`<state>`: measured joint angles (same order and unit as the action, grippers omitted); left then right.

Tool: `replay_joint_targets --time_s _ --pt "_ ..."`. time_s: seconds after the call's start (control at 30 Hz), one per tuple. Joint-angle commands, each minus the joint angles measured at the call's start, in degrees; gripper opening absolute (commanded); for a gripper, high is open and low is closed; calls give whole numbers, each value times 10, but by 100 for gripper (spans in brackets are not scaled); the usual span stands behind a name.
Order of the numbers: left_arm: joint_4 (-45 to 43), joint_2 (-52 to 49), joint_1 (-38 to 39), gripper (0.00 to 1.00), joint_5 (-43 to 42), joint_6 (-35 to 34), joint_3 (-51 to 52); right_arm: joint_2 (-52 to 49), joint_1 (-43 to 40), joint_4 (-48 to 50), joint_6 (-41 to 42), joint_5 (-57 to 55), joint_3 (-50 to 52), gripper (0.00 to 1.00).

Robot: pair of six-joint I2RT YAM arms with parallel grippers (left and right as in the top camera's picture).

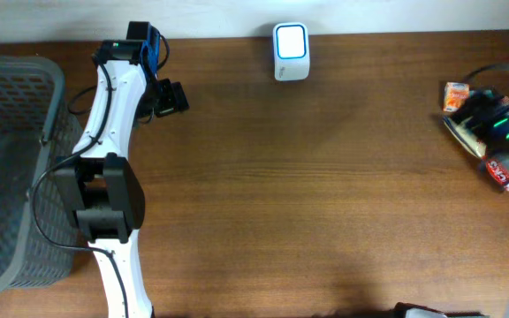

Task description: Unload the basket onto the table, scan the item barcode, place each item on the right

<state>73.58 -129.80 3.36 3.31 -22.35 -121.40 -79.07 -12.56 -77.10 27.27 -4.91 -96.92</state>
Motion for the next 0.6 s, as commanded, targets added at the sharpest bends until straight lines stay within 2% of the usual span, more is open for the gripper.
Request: replay_joint_targets --time_s 0.0,0.03,0.1,0.37,0.43,0.53,0.57 --pt "-1 11 -2 99 7 -8 -5 108 148 -17 -15 17 110 98" --pt "0 11 -2 99 8 -8 -5 124 192 -29 -15 17 139 99" --pt "0 11 -2 99 8 -8 -5 117 229 -40 -16 17 151 99" --pt "-1 11 -2 99 8 -8 -5 97 231 -63 -16 -1 158 98" --pt "0 11 -2 99 8 -8 -5 130 230 -22 -29 -18 201 98" --pt "0 11 -2 99 8 -8 -5 278 210 126 -66 -17 346 98" --pt "0 11 -2 99 8 -8 -5 365 184 185 -77 -11 410 99"
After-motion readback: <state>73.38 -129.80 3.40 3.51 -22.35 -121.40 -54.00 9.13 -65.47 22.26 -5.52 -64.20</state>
